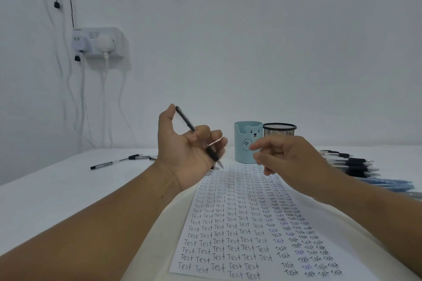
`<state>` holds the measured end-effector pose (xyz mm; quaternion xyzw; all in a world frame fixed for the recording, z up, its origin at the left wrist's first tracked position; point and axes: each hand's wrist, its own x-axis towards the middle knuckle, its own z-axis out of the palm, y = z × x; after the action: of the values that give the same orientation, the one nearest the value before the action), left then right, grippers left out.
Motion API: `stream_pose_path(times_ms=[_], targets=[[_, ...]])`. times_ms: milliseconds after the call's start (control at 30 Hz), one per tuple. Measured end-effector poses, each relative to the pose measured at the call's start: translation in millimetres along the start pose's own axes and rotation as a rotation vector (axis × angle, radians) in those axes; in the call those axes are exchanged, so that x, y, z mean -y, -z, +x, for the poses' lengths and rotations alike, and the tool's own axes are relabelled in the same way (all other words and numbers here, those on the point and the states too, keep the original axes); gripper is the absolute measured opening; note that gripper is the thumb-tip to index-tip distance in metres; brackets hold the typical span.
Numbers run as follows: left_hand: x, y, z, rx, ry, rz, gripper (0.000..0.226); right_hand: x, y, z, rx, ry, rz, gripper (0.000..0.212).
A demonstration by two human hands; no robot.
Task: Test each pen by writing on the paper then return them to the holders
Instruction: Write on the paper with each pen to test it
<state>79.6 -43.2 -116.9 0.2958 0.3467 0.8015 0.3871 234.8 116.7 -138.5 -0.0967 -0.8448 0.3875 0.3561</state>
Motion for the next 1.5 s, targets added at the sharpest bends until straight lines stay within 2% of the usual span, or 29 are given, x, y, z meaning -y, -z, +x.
stream_pose_path(times_ms=[100, 267, 367, 400, 500, 567, 633, 700, 800, 900, 967, 1033, 1133, 1200, 1267, 1400, 1500], targets=[[1, 0, 1, -0.018, 0.028, 0.145, 0.065, -2, 2, -2, 0.047, 0.101, -0.177, 0.014], [13, -9, 0, 0.089, 0.058, 0.248, 0.061, 0, 3, -4, 0.065, 0.204, -0.39, 0.032], [22, -14, 0, 0.157, 0.082, 0.329, 0.061, 4, 3, -4, 0.072, 0.213, -0.52, 0.018], [26, -15, 0, 0.186, 0.088, 0.368, 0.061, 6, 3, -4, 0.079, 0.201, -0.559, 0.02], [36, -22, -4, 0.214, 0.081, 0.499, 0.063, 12, 3, -5, 0.128, 0.171, -0.812, 0.043], [39, -21, -1, 0.199, 0.052, 0.556, 0.065, 14, 5, -5, 0.171, 0.132, -0.87, 0.052], [41, -16, 3, 0.158, 0.016, 0.599, 0.063, 14, 14, -4, 0.219, 0.046, -0.796, 0.049], [43, -11, 4, 0.151, -0.002, 0.692, 0.062, 14, 25, -2, 0.262, -0.077, -0.634, 0.038], [48, -4, 9, 0.187, -0.008, 1.08, 0.065, 14, 40, -6, 0.299, -0.216, -0.345, 0.025], [51, 30, 17, 0.37, 0.095, 1.339, 0.08, 9, 53, -21, 0.291, -0.287, -0.085, 0.027], [50, 14, 6, 0.443, 0.136, 1.487, 0.067, 3, 55, -35, 0.292, -0.324, 0.053, 0.029], [50, -12, -5, 0.411, 0.147, 1.566, 0.062, -5, 52, -46, 0.269, -0.357, 0.164, 0.038], [48, -14, -12, 0.503, 0.194, 1.642, 0.067, -12, 49, -49, 0.226, -0.359, 0.231, 0.039], [50, -16, -10, 0.506, 0.208, 1.689, 0.074, -9, 50, -48, 0.241, -0.357, 0.248, 0.034], [52, -13, -6, 0.543, 0.163, 1.692, 0.075, -5, 52, -53, 0.277, -0.338, 0.257, 0.032], [55, -6, -3, 0.541, 0.159, 1.658, 0.077, 8, 56, -76, 0.348, -0.273, 0.19, 0.046], [54, -8, -2, 0.55, 0.166, 1.702, 0.079, 17, 57, -92, 0.338, -0.21, 0.167, 0.046]])
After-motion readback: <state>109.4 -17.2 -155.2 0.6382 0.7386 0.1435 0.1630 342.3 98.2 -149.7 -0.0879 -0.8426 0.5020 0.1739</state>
